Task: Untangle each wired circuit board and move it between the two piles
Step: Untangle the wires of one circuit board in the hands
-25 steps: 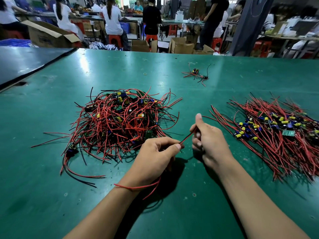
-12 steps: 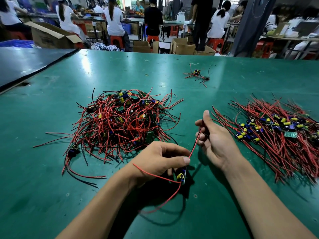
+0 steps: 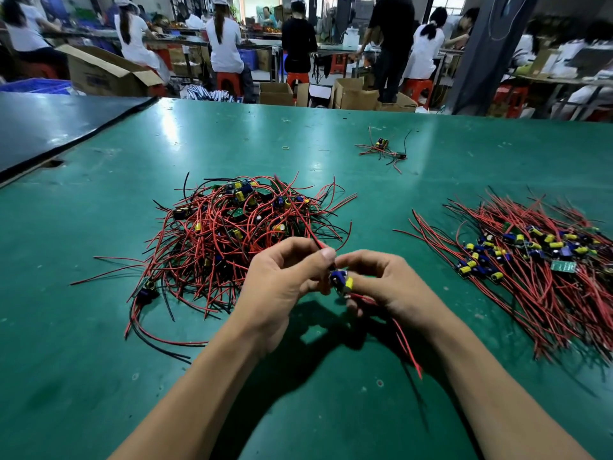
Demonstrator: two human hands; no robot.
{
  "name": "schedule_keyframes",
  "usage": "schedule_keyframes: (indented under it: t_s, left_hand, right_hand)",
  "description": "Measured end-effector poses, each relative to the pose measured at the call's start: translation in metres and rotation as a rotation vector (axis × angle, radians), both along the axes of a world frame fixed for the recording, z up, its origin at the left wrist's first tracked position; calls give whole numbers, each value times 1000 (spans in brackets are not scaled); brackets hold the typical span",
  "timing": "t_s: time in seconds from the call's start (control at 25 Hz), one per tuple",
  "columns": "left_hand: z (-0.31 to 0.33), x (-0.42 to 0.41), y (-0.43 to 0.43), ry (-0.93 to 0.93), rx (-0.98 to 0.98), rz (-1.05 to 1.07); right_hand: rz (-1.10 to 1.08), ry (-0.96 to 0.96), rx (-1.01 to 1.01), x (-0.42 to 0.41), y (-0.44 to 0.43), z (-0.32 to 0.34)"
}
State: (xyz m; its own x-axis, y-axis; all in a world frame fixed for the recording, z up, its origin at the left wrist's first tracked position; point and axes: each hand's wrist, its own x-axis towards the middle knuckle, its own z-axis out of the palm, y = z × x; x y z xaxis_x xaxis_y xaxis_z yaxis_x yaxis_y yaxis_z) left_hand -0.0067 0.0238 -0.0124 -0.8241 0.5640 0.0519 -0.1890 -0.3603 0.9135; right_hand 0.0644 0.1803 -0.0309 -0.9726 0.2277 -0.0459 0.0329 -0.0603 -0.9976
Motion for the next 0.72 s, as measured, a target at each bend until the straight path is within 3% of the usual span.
schedule_keyframes:
  t_s: [0.24, 0.44, 0.6, 0.72]
  left_hand:
    - [3, -3, -3, 29, 35, 161]
    - [1, -5, -1, -10, 78, 234]
    - [-1, -2, 0, -79, 162, 30]
    - [-3, 0, 1, -202, 191, -153]
  right_hand:
    - [215, -2, -118, 2, 0, 6]
    - [19, 117, -172, -7, -6, 11]
    - [-128, 113, -278, -9, -6, 13]
    - [-101, 69, -395, -7, 1, 16]
